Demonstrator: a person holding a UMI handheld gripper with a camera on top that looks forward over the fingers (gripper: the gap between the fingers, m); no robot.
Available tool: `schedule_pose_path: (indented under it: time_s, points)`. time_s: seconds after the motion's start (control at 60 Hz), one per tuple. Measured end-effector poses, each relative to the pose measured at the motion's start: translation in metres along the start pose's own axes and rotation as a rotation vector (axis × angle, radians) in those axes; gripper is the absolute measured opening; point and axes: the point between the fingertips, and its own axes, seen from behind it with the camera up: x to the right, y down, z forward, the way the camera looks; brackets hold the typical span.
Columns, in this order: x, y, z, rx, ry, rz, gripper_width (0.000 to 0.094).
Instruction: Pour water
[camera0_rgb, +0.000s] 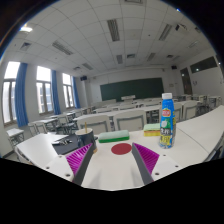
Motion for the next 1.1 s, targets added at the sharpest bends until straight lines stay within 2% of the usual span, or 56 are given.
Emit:
schedule_pose_path:
  time_s: [0.133,0.183,0.333,0.433,0.567,0.667,0.75,0.8,0.833,0.85,0.9,1.0,1.1]
  points:
    - [0.026,-0.019,-0.004,0.011,0.041,-0.026,0.0837]
    - [0.031,-0.045,0.002,0.009,0.08,-0.063,0.0834]
    - [0.104,-0.08,0.004,0.029,0.238,-0.184,0.0836]
    - [0.149,-0.093,0.025,0.043,0.306,-0.241,0.0834]
    - [0.207,-0.099,0.069,0.018,0.383,-0.254,0.0837]
    - [0.232,-0.08,0.105,-0.017,0.382,-0.22,0.0842]
    - [0.229,-0.07,0.122,-0.042,0.338,-0.177,0.084]
    - [0.225,-0.061,0.13,-0.055,0.304,-0.168,0.0756]
    - [0.231,-0.057,0.14,-0.05,0.299,-0.173,0.0569]
    - [0.232,-0.059,0.138,-0.036,0.3,-0.177,0.0544]
    - [0.236,-0.065,0.129,0.002,0.314,-0.141,0.0487]
    - [0.234,-0.062,0.14,0.017,0.33,-0.13,0.0366]
    - [0.234,-0.064,0.14,0.006,0.347,-0.155,0.0342]
